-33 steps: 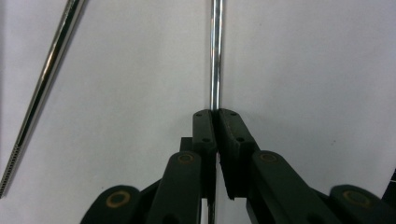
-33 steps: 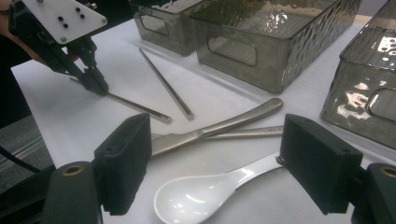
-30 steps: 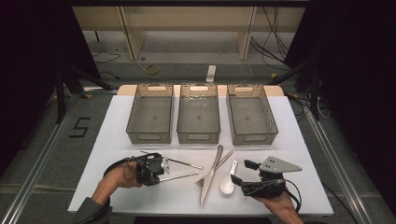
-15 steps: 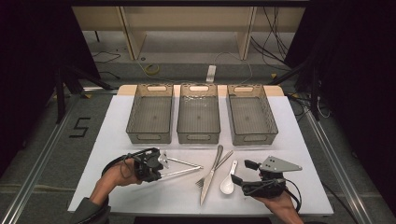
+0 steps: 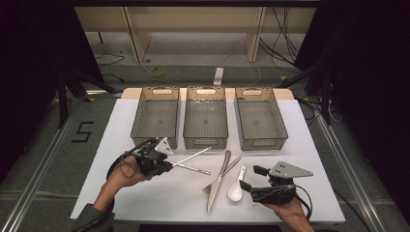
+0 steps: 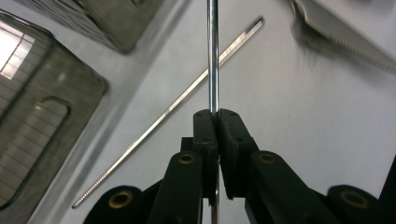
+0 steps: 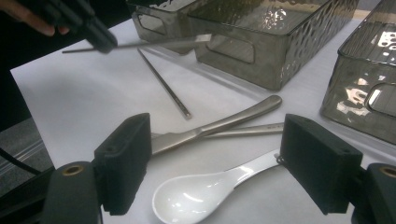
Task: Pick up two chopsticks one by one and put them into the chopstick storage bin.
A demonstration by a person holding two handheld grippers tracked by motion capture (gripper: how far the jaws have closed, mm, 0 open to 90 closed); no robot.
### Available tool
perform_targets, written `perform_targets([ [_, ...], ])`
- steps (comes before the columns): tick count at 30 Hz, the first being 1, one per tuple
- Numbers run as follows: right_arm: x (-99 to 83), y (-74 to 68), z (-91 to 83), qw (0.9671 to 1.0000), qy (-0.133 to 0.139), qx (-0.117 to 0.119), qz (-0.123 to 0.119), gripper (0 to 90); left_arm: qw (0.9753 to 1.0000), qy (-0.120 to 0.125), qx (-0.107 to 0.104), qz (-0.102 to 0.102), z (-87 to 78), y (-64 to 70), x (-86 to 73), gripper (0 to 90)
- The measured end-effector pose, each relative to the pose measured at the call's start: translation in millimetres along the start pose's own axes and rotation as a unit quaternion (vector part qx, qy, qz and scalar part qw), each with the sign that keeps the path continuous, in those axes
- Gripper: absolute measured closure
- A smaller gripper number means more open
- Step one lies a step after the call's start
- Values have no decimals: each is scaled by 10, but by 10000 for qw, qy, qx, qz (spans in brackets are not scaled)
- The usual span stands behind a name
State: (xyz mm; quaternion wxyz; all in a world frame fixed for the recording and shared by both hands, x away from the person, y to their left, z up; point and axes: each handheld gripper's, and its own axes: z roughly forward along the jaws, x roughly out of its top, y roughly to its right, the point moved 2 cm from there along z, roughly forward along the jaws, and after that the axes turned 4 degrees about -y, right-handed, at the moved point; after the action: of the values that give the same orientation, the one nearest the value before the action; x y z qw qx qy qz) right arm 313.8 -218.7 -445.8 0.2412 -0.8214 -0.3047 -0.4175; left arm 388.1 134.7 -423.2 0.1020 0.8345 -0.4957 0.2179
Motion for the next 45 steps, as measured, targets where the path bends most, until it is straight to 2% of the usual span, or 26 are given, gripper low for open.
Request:
perform_targets([
  [4,-2,1,1,10000,1,-15,27,259,9994,203,87,-258,-61,-93,65,856],
  [8,-6,11,4,10000,-5,-26,30,259,9989,264,231,-307,-79,-181,112,856],
  [13,-11,22,3,10000,-9,-51,61,259,9974,380,377,-481,-106,-322,204,856],
  [17,-13,29,-3,10000,7,-59,75,259,9946,515,539,-719,-112,-460,263,856],
  [22,-15,38,-1,10000,12,-37,86,259,9904,678,632,-1030,-124,-626,289,856],
  [26,-12,39,-6,9999,34,-28,120,259,9849,745,794,-1346,-146,-778,304,856],
  [35,-12,34,-6,9999,39,5,103,258,9801,774,932,-1571,-214,-1007,359,856],
  [36,-10,33,-7,9999,49,11,105,258,9803,758,942,-1564,-217,-1039,365,856],
  [43,-12,37,-6,9999,38,23,130,258,9748,787,1064,-1793,-187,-1229,431,856],
  [45,-12,37,-7,9999,43,21,128,258,9749,783,1085,-1779,-200,-1260,449,855],
])
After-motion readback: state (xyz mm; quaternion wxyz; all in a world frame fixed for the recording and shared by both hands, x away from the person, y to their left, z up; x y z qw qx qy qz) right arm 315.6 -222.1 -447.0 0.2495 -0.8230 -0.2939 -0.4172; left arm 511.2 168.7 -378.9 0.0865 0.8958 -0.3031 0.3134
